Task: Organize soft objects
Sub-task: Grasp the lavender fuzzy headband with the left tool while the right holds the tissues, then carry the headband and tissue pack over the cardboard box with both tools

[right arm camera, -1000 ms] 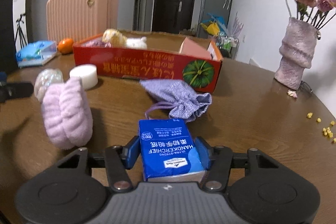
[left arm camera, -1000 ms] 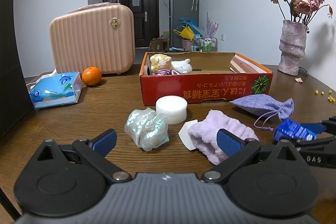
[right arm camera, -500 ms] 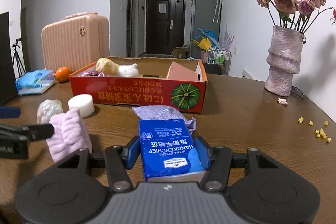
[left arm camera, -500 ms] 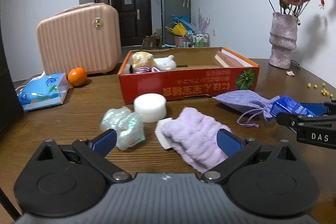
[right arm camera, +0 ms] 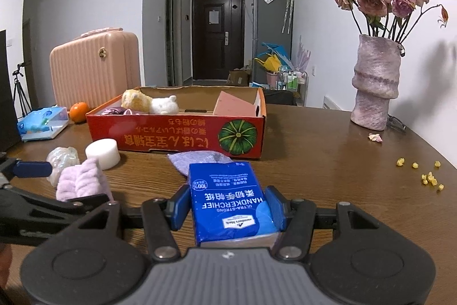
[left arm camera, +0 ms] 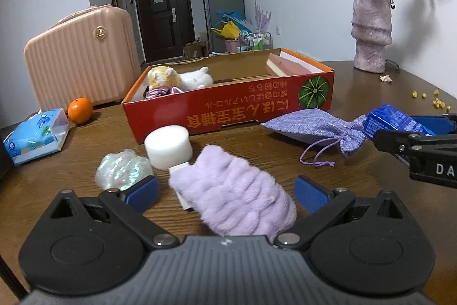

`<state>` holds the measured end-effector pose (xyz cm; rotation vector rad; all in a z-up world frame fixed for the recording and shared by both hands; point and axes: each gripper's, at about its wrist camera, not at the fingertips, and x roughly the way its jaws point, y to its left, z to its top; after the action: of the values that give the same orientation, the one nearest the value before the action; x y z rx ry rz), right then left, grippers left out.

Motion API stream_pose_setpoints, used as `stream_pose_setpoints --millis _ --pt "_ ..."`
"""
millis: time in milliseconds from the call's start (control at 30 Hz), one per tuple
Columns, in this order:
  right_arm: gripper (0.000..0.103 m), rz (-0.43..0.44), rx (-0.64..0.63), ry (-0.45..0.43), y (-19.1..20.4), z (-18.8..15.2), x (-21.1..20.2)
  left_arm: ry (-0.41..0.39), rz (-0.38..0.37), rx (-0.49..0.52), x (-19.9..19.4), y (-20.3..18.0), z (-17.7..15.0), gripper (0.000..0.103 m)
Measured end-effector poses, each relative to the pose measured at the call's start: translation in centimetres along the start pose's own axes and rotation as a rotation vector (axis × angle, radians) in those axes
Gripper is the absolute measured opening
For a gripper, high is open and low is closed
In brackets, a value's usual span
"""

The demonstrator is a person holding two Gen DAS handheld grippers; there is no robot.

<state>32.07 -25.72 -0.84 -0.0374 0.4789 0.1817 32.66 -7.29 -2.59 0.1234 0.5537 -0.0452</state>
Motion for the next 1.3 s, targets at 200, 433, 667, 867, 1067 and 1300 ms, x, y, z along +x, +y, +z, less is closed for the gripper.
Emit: stream_pose_setpoints --millis 200,433,667,867,1067,1300 --pt "0.056 0.007 -0.009 0.011 0.3 -0.2 0.2 0.015 0.033 0.04 1.6 -1.4 0.1 0.103" --pt "0.056 0.004 -0.017 0.023 0.6 -0.4 0.5 0.036 0.024 0.019 2.5 -0.6 -0.4 0.094" --pt "0.056 0.004 -0.018 0.027 0.6 -0.4 0.6 0.029 -0.022 0.026 2.0 -0.5 -0.6 0.056" --pt "0.056 0.006 -0.02 0.028 0.6 -0.5 0.6 0.026 -0.039 -0.003 1.3 0.1 -0.7 0.046" --pt "0.056 0.003 -0.02 0.027 0.7 -0.5 0.6 -0.01 -0.043 -0.017 -0.2 0.7 -0.8 0.046" --pt "0.056 0.002 -0.02 0.025 0.8 -0.5 0.6 -0.087 -0.056 -0.018 -2.5 1.1 -1.0 0.046"
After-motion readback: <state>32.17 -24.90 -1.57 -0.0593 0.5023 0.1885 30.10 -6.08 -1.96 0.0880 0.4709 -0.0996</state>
